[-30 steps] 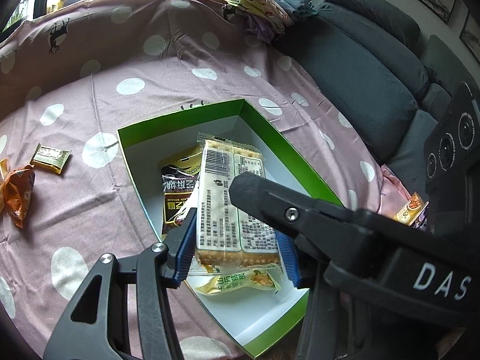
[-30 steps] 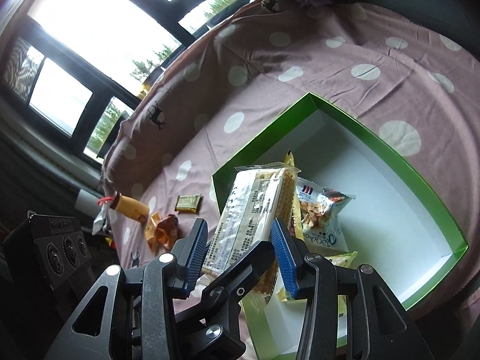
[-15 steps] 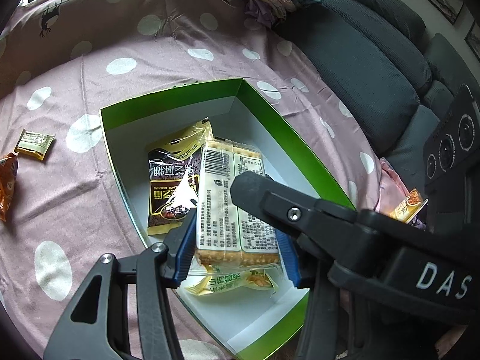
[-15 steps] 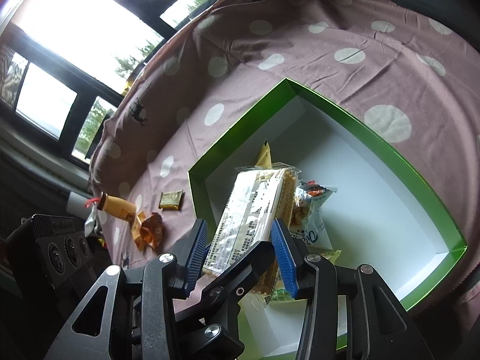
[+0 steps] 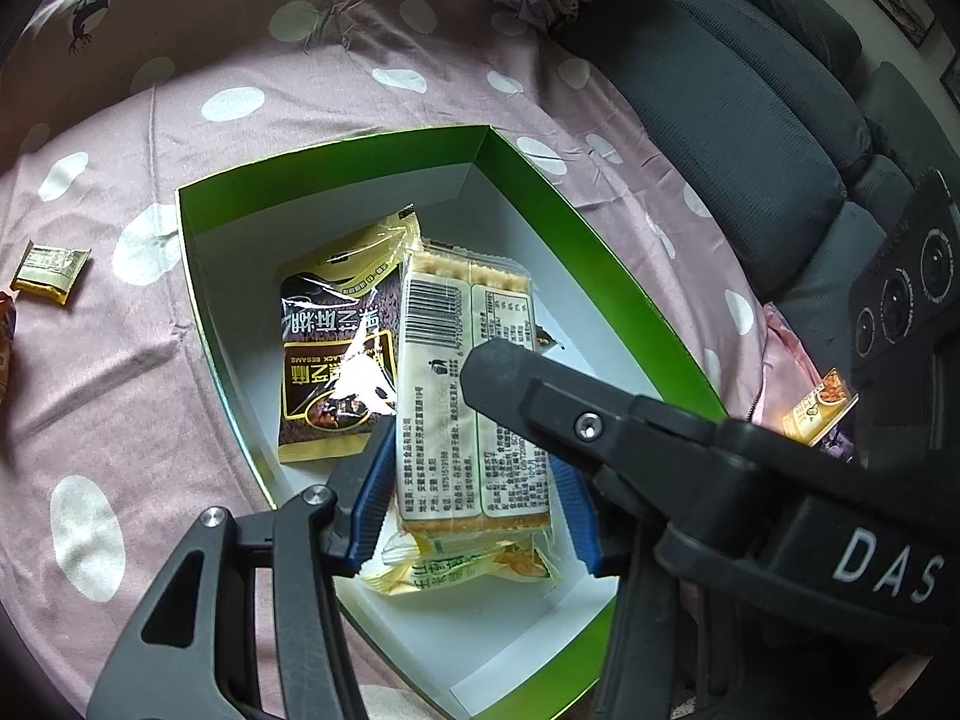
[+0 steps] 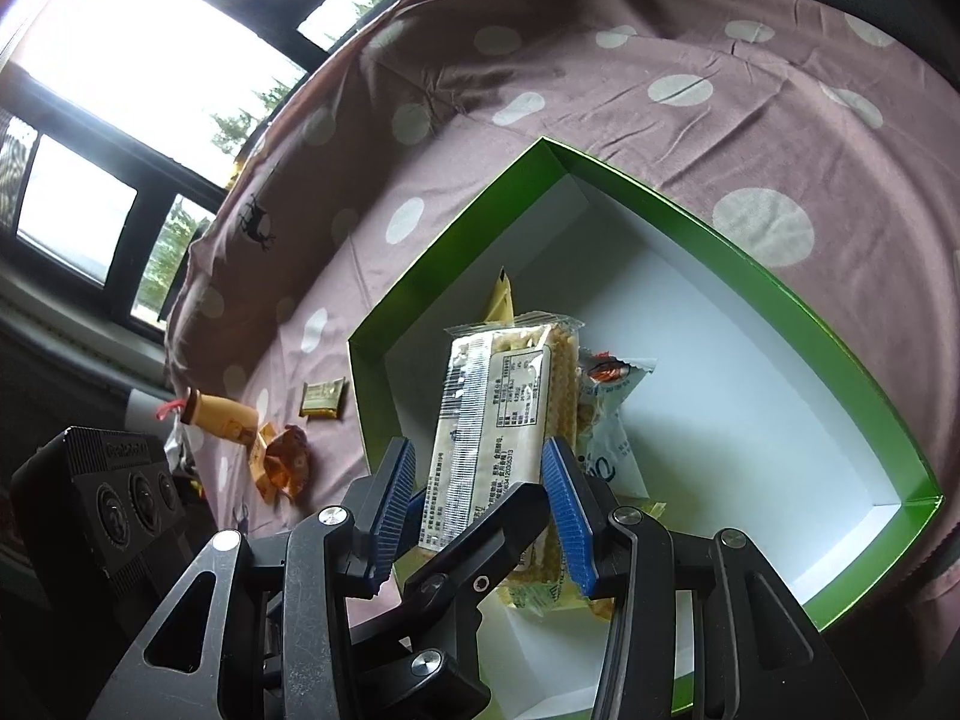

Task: Organize snacks
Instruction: 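Lower the biscuit packet into the box and open the right gripper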

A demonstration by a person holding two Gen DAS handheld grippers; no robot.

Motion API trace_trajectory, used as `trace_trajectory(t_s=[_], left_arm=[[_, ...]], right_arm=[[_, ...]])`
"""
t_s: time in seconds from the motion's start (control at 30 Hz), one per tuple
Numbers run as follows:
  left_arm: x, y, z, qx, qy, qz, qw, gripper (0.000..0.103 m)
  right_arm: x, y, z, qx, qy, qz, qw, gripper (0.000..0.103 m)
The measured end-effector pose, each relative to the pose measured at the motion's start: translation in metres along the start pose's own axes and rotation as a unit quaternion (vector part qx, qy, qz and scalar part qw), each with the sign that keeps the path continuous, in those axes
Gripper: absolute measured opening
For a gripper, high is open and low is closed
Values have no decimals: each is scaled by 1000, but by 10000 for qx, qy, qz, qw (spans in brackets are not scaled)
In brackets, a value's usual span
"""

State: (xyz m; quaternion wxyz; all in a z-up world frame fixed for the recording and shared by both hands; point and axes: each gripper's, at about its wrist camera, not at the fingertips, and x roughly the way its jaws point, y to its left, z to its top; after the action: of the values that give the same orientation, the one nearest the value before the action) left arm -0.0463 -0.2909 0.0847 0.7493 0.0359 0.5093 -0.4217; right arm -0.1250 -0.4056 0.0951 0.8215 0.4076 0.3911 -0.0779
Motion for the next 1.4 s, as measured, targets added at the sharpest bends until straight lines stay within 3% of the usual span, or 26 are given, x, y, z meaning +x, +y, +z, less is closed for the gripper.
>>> trace_trajectory(t_s=[0.9,1.13,1.4], left_arm=[[19,-3,3,73,179,131,9997,49],[23,-6,1,212,180,317,9991,53],[18,-5,-1,149,191,274,9993,59]], right_arm=[[7,-12,2,124,0,-112,9999,48],[10,-13,1,145,34,-274,9995,48],[9,-9,0,102,69,-401,9991,48]])
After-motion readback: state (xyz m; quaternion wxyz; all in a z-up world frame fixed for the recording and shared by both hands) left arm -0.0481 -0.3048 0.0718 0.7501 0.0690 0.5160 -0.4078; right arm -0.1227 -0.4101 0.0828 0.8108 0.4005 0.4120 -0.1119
